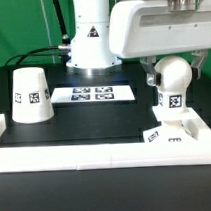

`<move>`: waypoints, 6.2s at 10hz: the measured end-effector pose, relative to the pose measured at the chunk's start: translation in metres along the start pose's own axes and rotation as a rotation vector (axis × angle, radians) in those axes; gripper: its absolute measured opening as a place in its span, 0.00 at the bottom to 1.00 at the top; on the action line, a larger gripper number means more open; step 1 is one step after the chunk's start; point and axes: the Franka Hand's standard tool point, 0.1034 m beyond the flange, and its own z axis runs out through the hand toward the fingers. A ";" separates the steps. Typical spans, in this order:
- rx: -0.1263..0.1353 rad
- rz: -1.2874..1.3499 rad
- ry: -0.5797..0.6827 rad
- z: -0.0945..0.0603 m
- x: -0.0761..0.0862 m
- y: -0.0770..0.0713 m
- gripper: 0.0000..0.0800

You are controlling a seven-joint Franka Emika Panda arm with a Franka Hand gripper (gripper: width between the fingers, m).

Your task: Assemble lamp

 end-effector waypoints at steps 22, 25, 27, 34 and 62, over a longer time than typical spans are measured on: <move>-0.010 0.686 0.014 -0.062 -0.023 0.055 0.87; -0.011 0.684 0.010 -0.059 -0.023 0.054 0.87; -0.012 0.704 0.001 -0.056 -0.028 0.051 0.87; -0.010 0.712 -0.089 -0.053 -0.101 0.088 0.87; -0.018 0.552 -0.085 -0.016 -0.216 0.157 0.87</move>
Offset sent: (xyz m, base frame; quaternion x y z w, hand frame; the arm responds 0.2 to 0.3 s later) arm -0.0063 0.0017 0.0012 0.0150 -0.0139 0.2568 0.9662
